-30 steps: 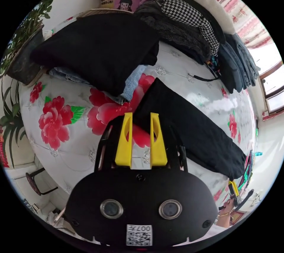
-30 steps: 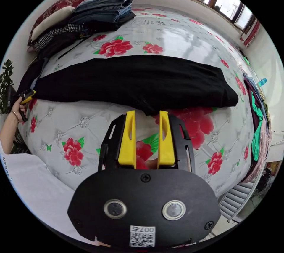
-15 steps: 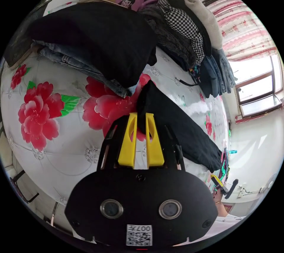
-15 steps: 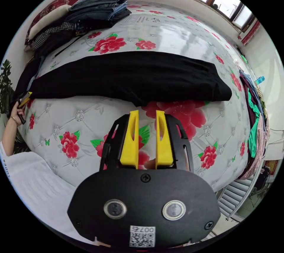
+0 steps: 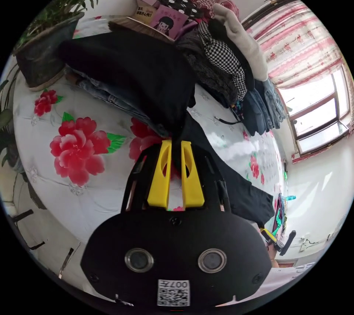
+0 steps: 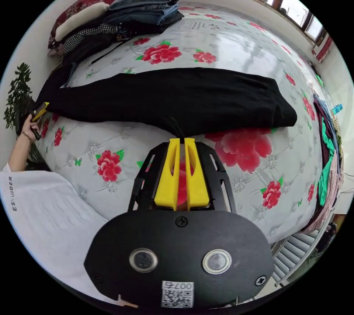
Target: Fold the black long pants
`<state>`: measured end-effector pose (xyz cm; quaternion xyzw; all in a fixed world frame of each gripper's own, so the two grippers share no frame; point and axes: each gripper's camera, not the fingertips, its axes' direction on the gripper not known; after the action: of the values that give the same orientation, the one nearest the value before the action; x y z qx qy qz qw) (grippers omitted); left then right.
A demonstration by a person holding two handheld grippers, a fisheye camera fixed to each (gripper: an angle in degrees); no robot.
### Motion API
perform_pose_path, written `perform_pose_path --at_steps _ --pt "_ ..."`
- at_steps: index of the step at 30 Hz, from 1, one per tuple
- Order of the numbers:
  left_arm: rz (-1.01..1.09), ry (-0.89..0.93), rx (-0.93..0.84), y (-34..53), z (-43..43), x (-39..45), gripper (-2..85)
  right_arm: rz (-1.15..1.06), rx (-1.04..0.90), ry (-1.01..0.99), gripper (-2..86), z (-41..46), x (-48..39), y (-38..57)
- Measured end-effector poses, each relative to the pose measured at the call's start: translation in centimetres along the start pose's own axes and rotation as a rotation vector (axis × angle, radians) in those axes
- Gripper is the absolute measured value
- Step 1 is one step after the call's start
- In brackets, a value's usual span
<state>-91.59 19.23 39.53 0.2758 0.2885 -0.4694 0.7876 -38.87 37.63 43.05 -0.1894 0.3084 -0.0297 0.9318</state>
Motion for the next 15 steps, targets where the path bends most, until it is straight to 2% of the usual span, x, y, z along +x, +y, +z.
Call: perform_pose_path --at_steps 2,6,10,15 --pt "0.041 -0.072 0.035 1.5 -2.4 -0.2 4.5 -0.023 -0.028 -0.057 0.5 0.2 -0.8 2.2" --pt "0.098 -0.014 0.088 3.8 -5.6 1.6 4.4 -0.027 -0.055 -0.159 1.9 1.2 -1.3 5.7" --pt "0.363 0.022 0.102 5.9 -7.5 11.0 4.4 -0.025 -0.030 -0.160 3.3 -0.8 1.0 7.2" --pt "0.700 0.319 0.044 11.1 -4.9 24.2 4.6 0.086 0.041 -0.143 4.3 -3.5 7.1 10.8"
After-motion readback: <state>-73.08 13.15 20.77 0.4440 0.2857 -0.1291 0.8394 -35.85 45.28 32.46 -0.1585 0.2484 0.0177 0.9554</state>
